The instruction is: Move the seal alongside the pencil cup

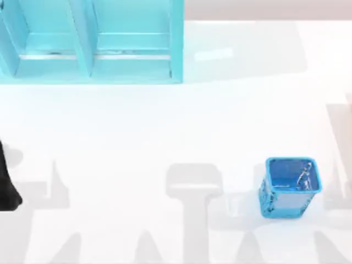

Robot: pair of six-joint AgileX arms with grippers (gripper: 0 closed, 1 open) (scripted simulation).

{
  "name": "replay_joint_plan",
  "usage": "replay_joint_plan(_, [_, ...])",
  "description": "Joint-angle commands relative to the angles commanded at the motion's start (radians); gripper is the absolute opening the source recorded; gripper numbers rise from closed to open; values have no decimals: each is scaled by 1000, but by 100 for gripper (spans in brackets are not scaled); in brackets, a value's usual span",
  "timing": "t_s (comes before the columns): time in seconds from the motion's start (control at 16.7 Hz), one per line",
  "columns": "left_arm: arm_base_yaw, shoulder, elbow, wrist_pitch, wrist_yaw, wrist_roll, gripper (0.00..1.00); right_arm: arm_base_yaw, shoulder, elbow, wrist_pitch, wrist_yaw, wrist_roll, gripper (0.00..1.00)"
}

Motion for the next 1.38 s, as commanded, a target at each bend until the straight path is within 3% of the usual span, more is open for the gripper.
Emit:
replay_joint_plan(0.24, [6,31,31,-27,-2,5,100,0,0,0,0,0,0,100])
replay_joint_plan(0.48, [34,220,218,-177,-4,32,100,0,0,0,0,0,0,100])
replay_joint_plan(1.38, [179,1658,1448,-1140,0,200,100,0,0,0,0,0,0,100])
